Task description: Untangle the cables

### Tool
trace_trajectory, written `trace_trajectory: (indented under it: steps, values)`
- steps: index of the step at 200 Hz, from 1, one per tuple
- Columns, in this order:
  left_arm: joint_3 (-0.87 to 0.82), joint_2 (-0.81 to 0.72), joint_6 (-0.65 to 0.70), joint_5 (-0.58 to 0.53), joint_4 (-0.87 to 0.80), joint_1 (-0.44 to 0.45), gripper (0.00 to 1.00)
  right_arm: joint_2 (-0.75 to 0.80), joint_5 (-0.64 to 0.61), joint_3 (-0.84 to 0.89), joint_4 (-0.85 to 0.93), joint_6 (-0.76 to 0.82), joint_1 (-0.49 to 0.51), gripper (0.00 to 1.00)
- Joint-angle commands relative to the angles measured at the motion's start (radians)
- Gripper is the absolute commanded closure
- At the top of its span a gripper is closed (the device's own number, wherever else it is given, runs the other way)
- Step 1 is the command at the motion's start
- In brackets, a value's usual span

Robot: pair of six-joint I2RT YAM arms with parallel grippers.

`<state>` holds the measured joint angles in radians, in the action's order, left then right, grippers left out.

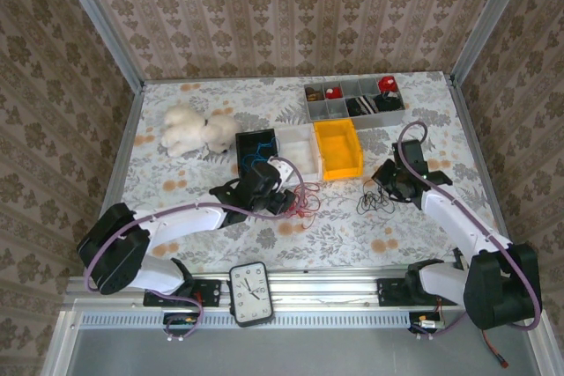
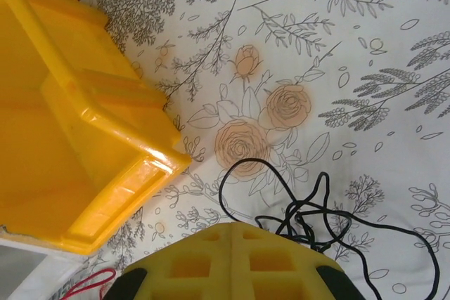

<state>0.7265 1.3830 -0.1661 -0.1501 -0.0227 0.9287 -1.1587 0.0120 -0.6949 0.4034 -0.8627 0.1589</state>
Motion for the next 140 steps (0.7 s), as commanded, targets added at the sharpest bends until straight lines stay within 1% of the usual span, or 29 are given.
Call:
trace_trajectory:
  steps: [1,27,55,65,92,102,115,130,140]
  values:
    - [0.068,-0.008,0.061,-0.031,-0.007,0.021,0.27,-0.006,0.013,-0.015,-0.033,0.006,0.028,1.0]
    - [0.134,0.049,0.168,-0.032,0.014,0.085,0.26,-0.01,0.07,-0.013,-0.098,0.022,0.064,1.0]
    - [0.22,0.179,0.24,0.05,0.079,0.134,0.26,-0.012,0.14,-0.007,-0.165,0.002,0.071,1.0]
    - [0.264,0.245,0.252,0.062,0.104,0.147,0.26,-0.013,0.134,-0.01,-0.157,-0.004,0.069,1.0]
    - [0.398,0.437,0.279,0.14,0.136,0.163,0.28,-0.038,0.118,-0.023,-0.127,-0.018,0.066,1.0]
    - [0.448,0.499,0.279,0.155,0.137,0.168,0.3,-0.051,0.119,-0.023,-0.122,-0.034,0.064,1.0]
    - [0.493,0.554,0.283,0.18,0.131,0.173,0.32,-0.065,0.126,-0.019,-0.125,-0.055,0.062,1.0]
    - [0.516,0.585,0.283,0.226,0.136,0.176,0.35,-0.074,0.14,-0.009,-0.146,-0.076,0.061,1.0]
    - [0.526,0.603,0.277,0.22,0.148,0.179,0.37,-0.075,0.151,-0.003,-0.161,-0.082,0.061,1.0]
